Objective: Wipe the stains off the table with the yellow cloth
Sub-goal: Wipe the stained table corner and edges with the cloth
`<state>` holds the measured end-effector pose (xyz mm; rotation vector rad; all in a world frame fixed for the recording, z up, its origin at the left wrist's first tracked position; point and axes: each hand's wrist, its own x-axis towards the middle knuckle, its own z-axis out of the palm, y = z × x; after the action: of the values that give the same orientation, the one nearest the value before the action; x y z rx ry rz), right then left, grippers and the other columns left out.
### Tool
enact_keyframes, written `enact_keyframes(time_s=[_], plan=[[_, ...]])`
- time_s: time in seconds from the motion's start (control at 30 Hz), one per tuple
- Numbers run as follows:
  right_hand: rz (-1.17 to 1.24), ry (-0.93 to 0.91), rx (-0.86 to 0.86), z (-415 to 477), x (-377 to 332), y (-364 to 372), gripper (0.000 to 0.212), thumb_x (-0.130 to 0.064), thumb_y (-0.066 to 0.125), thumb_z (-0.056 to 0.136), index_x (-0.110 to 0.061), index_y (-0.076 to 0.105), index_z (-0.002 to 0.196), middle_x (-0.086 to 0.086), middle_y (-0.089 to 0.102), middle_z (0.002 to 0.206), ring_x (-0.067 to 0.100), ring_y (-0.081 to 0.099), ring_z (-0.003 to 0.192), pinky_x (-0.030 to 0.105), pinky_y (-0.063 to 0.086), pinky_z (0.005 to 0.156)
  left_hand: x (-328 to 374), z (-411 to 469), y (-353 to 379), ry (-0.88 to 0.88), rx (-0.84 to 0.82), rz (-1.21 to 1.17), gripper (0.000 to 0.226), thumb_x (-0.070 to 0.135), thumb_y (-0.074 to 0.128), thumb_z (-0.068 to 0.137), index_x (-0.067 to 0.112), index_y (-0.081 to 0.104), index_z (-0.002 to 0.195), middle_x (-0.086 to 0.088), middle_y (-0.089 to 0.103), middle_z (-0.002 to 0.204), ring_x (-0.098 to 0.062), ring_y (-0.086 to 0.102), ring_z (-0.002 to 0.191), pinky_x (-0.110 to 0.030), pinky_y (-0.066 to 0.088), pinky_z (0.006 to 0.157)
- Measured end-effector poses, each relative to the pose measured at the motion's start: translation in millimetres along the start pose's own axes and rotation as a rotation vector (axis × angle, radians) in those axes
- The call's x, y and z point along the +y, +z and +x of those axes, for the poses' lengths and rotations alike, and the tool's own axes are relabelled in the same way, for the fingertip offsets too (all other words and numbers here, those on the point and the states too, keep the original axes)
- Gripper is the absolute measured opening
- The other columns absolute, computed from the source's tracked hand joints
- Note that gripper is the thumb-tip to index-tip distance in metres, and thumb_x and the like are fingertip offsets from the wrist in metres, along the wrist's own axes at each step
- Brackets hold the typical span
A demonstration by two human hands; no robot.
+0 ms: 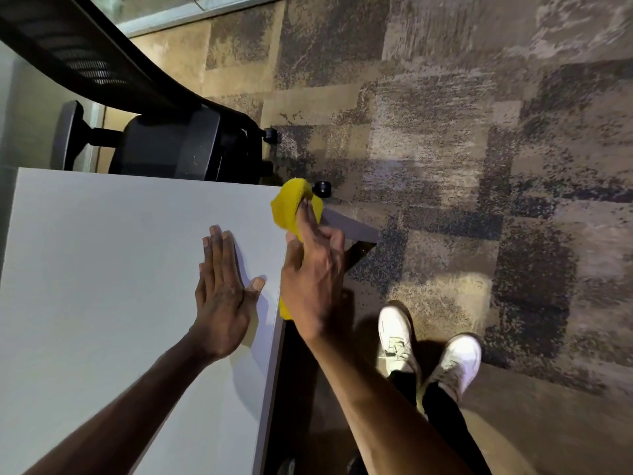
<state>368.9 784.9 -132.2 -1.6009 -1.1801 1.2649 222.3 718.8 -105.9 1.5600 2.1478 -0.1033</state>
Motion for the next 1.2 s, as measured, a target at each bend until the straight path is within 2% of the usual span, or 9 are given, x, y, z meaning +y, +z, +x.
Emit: enact_keyframes(time_s=[0.1, 0.23, 0.43, 0.63, 0.77, 0.9, 1.03, 1.13, 1.2], plan=[[-0.004, -0.023, -0.002, -33.5, 4.5, -8.8, 0.058, -0.004, 0.069, 0.098, -0.017, 0.057, 0.153, 0.014, 0.075, 0.116, 0.009, 0.055, 0.106, -0.003, 0.031, 0.09, -2.2, -0.4, 0.8, 0.005, 0.005, 0.004, 0.111, 0.091, 0.001, 0.09, 0.017, -0.019, 0.17, 0.003, -0.032, 0.178, -0.016, -0.03, 0.165, -0.05, -0.011, 0.136], [-0.049, -0.036, -0.027, -14.9, 4.8, -10.2, 0.058, 0.0, 0.066, 0.097, -0.015, 0.058, 0.152, 0.011, 0.079, 0.122, 0.023, 0.06, 0.11, 0.012, 0.037, 0.091, -4.2, -0.7, 1.6, 0.01, 0.008, 0.006, 0.107, 0.089, 0.004, 0.093, 0.019, -0.02, 0.17, 0.005, -0.032, 0.178, -0.014, -0.03, 0.165, -0.043, -0.015, 0.133], [-0.056, 0.019, -0.04, 31.0, -5.4, -4.9, 0.06, -0.004, 0.062, 0.102, -0.023, 0.05, 0.158, 0.014, 0.076, 0.12, 0.023, 0.053, 0.111, 0.014, 0.031, 0.086, 1.8, -0.5, 2.3, 0.013, 0.009, -0.002, 0.11, 0.089, -0.001, 0.091, 0.014, -0.019, 0.169, -0.001, -0.031, 0.178, -0.019, -0.03, 0.166, -0.036, -0.018, 0.131], [-0.063, 0.043, -0.111, -15.0, -0.7, -15.9, 0.055, -0.03, 0.044, 0.101, -0.024, 0.055, 0.154, 0.012, 0.067, 0.121, 0.024, 0.066, 0.106, 0.015, 0.042, 0.086, 0.3, -2.5, 2.8, 0.025, 0.016, -0.02, 0.1, 0.08, 0.005, 0.098, 0.014, -0.02, 0.169, 0.0, -0.032, 0.179, -0.018, -0.029, 0.166, -0.043, -0.015, 0.133], [-0.052, 0.083, -0.127, 15.3, -1.3, -14.3, 0.049, -0.02, 0.055, 0.106, -0.026, 0.056, 0.154, 0.016, 0.062, 0.119, 0.029, 0.065, 0.105, 0.012, 0.045, 0.082, -1.0, -1.1, 1.2, 0.016, 0.01, -0.021, 0.095, 0.072, 0.014, 0.101, 0.017, -0.021, 0.169, 0.003, -0.035, 0.177, -0.016, -0.032, 0.165, -0.048, -0.012, 0.134], [-0.053, 0.06, -0.089, 43.9, -7.3, -8.6, 0.054, -0.012, 0.061, 0.104, -0.032, 0.055, 0.153, 0.012, 0.064, 0.109, 0.029, 0.063, 0.099, 0.029, 0.051, 0.083, -1.6, -1.0, 2.1, 0.021, 0.01, -0.034, 0.092, 0.065, 0.022, 0.103, 0.016, -0.019, 0.17, 0.001, -0.033, 0.178, -0.019, -0.03, 0.166, -0.054, -0.008, 0.136], [-0.145, 0.004, -0.239, 36.0, 6.7, -24.2, 0.059, -0.043, 0.039, 0.099, -0.035, 0.052, 0.156, 0.003, 0.052, 0.114, 0.016, 0.057, 0.09, 0.009, 0.041, 0.07, -0.6, -3.4, -1.7, 0.025, 0.023, -0.027, 0.089, 0.056, 0.027, 0.107, 0.008, -0.011, 0.171, -0.008, -0.025, 0.181, -0.027, -0.022, 0.168, -0.06, -0.001, 0.136], [-0.114, -0.018, -0.37, 43.9, 22.1, -50.8, 0.047, -0.021, 0.056, 0.104, -0.031, 0.061, 0.149, 0.008, 0.061, 0.121, 0.023, 0.069, 0.101, 0.029, 0.06, 0.089, 11.0, -4.5, -6.5, 0.017, 0.036, -0.003, 0.087, 0.05, 0.031, 0.107, 0.003, -0.006, 0.171, -0.015, -0.018, 0.181, -0.032, -0.017, 0.169, -0.062, 0.005, 0.137], [-0.074, -0.029, -0.39, 60.1, 26.3, -63.4, 0.049, -0.001, 0.065, 0.1, -0.023, 0.066, 0.144, 0.014, 0.067, 0.122, 0.025, 0.073, 0.105, 0.02, 0.057, 0.094, 29.6, 0.5, -9.9, -0.098, 0.061, -0.029, 0.091, 0.058, 0.032, 0.106, 0.007, -0.003, 0.172, -0.012, -0.015, 0.182, -0.029, -0.015, 0.17, -0.055, 0.004, 0.138]])
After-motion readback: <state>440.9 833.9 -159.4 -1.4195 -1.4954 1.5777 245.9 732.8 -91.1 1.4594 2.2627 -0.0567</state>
